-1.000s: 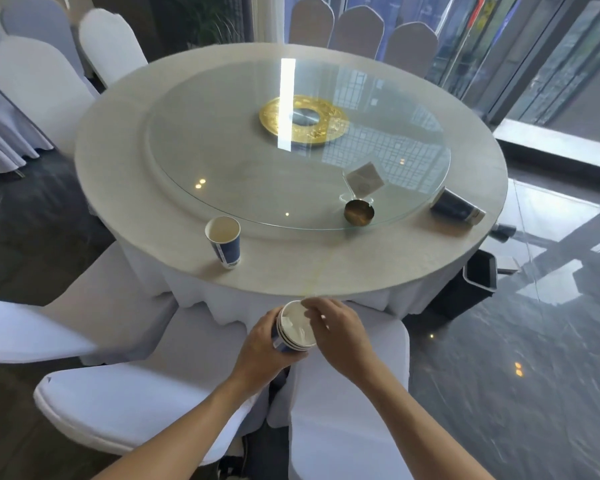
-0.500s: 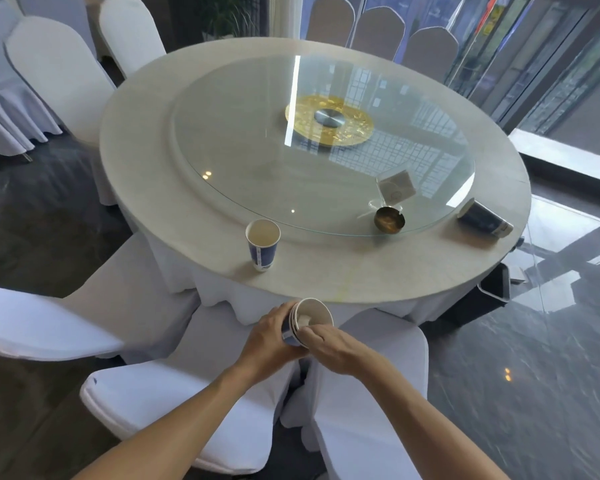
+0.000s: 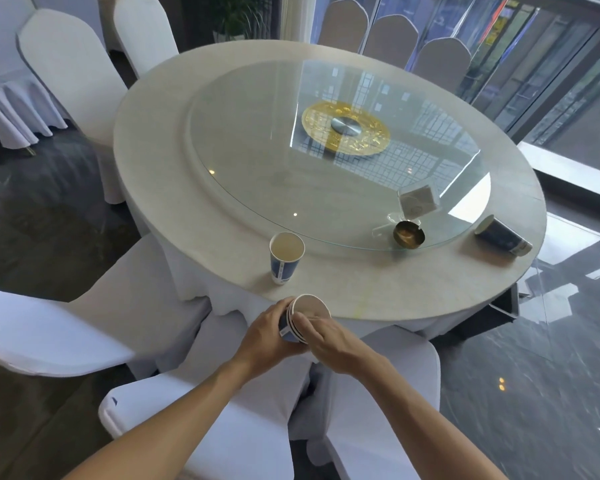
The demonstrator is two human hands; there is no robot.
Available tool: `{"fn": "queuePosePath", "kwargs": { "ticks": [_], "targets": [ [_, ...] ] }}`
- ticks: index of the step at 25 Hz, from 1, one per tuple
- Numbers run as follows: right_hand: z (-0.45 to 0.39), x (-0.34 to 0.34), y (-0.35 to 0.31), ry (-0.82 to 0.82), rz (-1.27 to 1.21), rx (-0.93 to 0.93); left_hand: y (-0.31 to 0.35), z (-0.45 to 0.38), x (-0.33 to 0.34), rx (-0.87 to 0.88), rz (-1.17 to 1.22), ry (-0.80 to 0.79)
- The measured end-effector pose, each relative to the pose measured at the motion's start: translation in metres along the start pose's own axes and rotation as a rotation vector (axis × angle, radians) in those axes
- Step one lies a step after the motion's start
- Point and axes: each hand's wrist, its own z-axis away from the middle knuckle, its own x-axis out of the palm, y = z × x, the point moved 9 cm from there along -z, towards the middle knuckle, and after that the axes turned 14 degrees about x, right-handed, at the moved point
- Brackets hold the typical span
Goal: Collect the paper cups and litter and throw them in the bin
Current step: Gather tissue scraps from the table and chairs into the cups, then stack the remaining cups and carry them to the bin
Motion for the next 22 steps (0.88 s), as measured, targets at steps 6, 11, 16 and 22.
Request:
{"fn": "queuePosePath", "kwargs": {
  "ticks": [6, 11, 16, 22],
  "targets": [
    [-0.006, -0.062, 0.029, 0.51, -0.335, -0.072, 0.003, -0.021, -0.031, -0.064, 0.088, 0.158],
    [-0.037, -0.046, 0.035, 0.243, -0.333, 0.033, 0.027, -0.06, -0.052, -0.012, 0.128, 0.193],
    [-0.064, -0.077, 0.018, 0.381, -0.412, 0.021, 0.043, -0.095, -0.069, 0.043, 0.126, 0.174],
    [-0.097, -0.129, -0.01, 0.481, -0.41, -0.039, 0.069, -0.139, -0.1, 0.117, 0.153, 0.183]
  ]
}}
